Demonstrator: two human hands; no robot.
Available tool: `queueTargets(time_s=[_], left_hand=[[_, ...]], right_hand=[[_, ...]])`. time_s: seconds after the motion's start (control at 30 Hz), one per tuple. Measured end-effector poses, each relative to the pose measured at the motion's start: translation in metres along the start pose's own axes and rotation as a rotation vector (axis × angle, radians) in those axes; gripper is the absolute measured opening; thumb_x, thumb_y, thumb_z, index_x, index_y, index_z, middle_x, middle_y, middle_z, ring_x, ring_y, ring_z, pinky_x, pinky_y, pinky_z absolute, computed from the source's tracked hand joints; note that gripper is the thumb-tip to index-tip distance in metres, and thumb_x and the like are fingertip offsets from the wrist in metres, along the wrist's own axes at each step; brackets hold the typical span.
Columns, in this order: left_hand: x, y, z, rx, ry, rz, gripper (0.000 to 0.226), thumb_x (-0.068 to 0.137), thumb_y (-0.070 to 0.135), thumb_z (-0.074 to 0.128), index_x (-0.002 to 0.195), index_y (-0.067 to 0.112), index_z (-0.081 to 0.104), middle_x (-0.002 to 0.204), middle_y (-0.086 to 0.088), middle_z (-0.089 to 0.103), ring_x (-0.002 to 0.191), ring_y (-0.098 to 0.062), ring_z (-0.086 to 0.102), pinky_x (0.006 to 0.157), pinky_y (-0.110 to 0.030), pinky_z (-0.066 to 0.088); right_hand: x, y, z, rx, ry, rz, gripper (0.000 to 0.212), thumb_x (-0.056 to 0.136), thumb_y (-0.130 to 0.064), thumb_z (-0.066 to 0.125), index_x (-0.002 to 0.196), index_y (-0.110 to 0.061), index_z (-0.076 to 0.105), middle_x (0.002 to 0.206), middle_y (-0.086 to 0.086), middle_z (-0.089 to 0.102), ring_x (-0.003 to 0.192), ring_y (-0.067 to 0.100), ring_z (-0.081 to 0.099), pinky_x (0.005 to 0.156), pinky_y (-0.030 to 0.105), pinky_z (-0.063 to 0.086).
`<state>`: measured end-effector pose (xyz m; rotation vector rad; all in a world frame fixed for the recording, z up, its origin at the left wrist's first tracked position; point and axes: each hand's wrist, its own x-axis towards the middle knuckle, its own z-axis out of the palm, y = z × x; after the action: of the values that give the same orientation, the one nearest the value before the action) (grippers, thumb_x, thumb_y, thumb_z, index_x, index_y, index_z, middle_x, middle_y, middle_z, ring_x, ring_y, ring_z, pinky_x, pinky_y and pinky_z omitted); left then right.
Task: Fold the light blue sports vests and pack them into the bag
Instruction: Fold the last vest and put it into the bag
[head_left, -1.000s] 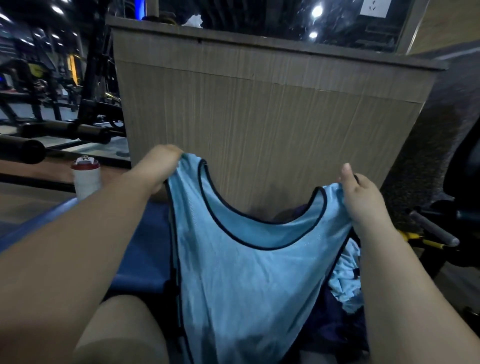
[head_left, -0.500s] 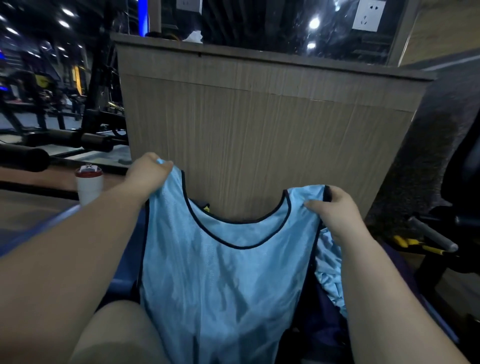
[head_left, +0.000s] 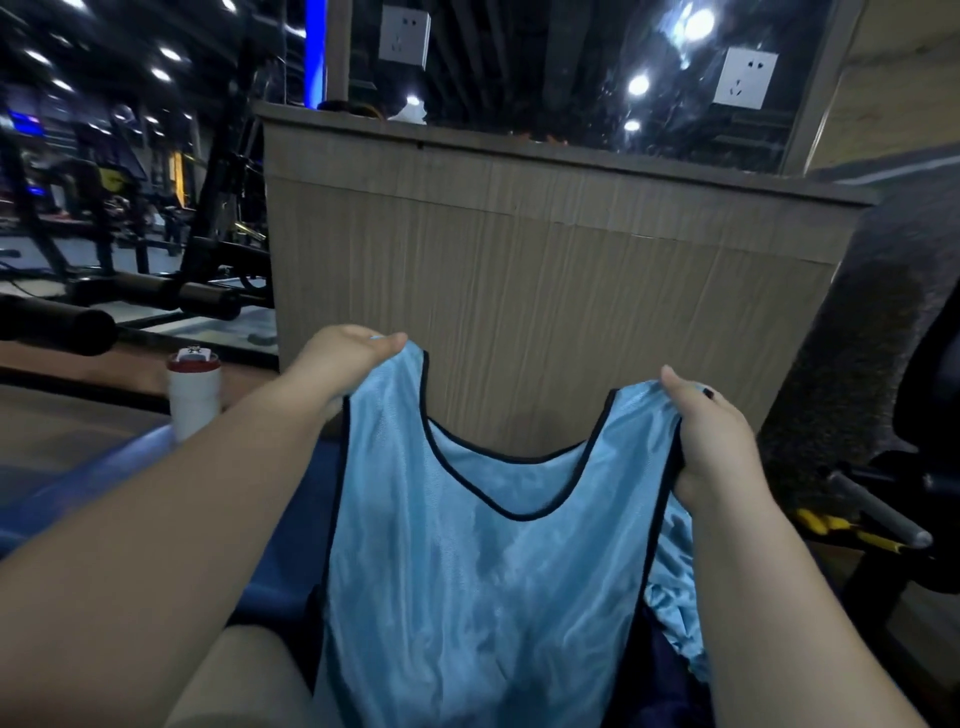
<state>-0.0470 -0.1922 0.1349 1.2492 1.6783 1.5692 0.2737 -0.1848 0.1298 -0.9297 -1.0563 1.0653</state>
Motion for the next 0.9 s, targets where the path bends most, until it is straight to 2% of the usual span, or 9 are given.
queueTargets(time_s=[0.1,0.13,0.23,0.37,0.53,0.7,0.77,0.83,0.9], left_hand=[[-0.014,0.014,0.014,-0.106,-0.124,-0.042,0.009,0.089,0.023,0.069,0.092,0.015,0.066,0.091,-0.001,0.066,0.081,-0.012,0.061,0.067,-0.016,0.049],[-0.02,0.017,0.018,-0.157,-0.166,-0.057,0.003,0.09,0.018,0.067,0.089,0.016,0.066,0.089,-0.004,0.066,0.078,-0.014,0.062,0.063,-0.018,0.052],[-0.031,0.026,0.033,-0.21,-0.247,-0.074,0.008,0.091,0.012,0.065,0.099,0.016,0.064,0.097,-0.008,0.064,0.088,-0.02,0.061,0.082,-0.034,0.052],[-0.046,0.037,0.048,-0.261,-0.298,-0.015,0.03,0.092,0.002,0.059,0.117,0.018,0.057,0.1,-0.009,0.063,0.084,-0.019,0.058,0.07,-0.028,0.048],[-0.063,0.045,0.064,-0.355,-0.371,0.036,0.039,0.093,-0.003,0.051,0.124,0.022,0.051,0.108,-0.004,0.064,0.09,-0.021,0.062,0.083,-0.038,0.051],[-0.076,0.045,0.068,-0.572,-0.464,-0.001,0.041,0.097,0.005,0.051,0.136,0.014,0.04,0.114,-0.009,0.065,0.075,-0.015,0.069,0.058,-0.027,0.056],[-0.076,0.044,0.066,-0.671,-0.48,-0.039,0.041,0.099,0.004,0.047,0.138,0.013,0.04,0.118,-0.01,0.062,0.067,-0.016,0.07,0.055,-0.027,0.056],[-0.076,0.04,0.065,-0.659,-0.495,-0.028,0.046,0.097,-0.004,0.045,0.14,0.013,0.039,0.131,-0.009,0.056,0.073,-0.015,0.071,0.057,-0.027,0.056],[-0.077,0.034,0.064,-0.562,-0.505,0.039,0.054,0.093,-0.01,0.049,0.14,0.014,0.04,0.135,-0.004,0.051,0.092,-0.014,0.069,0.063,-0.024,0.057]], right_hand=[[-0.007,-0.001,0.019,-0.01,-0.004,-0.033,0.033,0.093,-0.034,0.064,0.069,-0.019,0.047,0.066,0.001,0.055,0.063,0.015,0.056,0.063,0.032,0.049],[-0.009,0.001,0.025,-0.018,-0.005,-0.051,0.033,0.095,-0.034,0.062,0.07,-0.019,0.046,0.063,-0.001,0.051,0.06,0.014,0.051,0.059,0.03,0.045],[-0.014,0.007,0.044,-0.092,-0.011,-0.108,0.024,0.098,-0.039,0.056,0.082,-0.021,0.05,0.069,-0.003,0.046,0.066,0.014,0.044,0.065,0.032,0.041],[-0.018,0.013,0.061,-0.259,-0.012,-0.25,0.022,0.099,-0.041,0.05,0.089,-0.022,0.049,0.072,-0.005,0.045,0.064,0.01,0.042,0.064,0.03,0.037],[-0.026,0.018,0.079,-0.339,-0.122,-0.333,0.021,0.1,-0.038,0.051,0.085,-0.023,0.047,0.074,-0.008,0.048,0.065,0.011,0.044,0.065,0.031,0.039],[-0.031,0.025,0.082,-0.398,-0.29,-0.385,0.025,0.1,-0.039,0.05,0.087,-0.018,0.049,0.071,-0.002,0.049,0.064,0.014,0.043,0.062,0.033,0.037],[-0.032,0.025,0.081,-0.376,-0.295,-0.371,0.025,0.1,-0.036,0.051,0.086,-0.016,0.051,0.074,-0.002,0.053,0.07,0.013,0.048,0.069,0.036,0.041],[-0.033,0.025,0.079,-0.276,-0.351,-0.302,0.025,0.097,-0.039,0.053,0.079,-0.023,0.054,0.077,-0.002,0.056,0.077,0.014,0.051,0.075,0.037,0.044],[-0.036,0.024,0.08,-0.134,-0.445,-0.194,0.022,0.089,-0.042,0.054,0.071,-0.029,0.056,0.082,0.004,0.056,0.082,0.021,0.051,0.078,0.039,0.043]])
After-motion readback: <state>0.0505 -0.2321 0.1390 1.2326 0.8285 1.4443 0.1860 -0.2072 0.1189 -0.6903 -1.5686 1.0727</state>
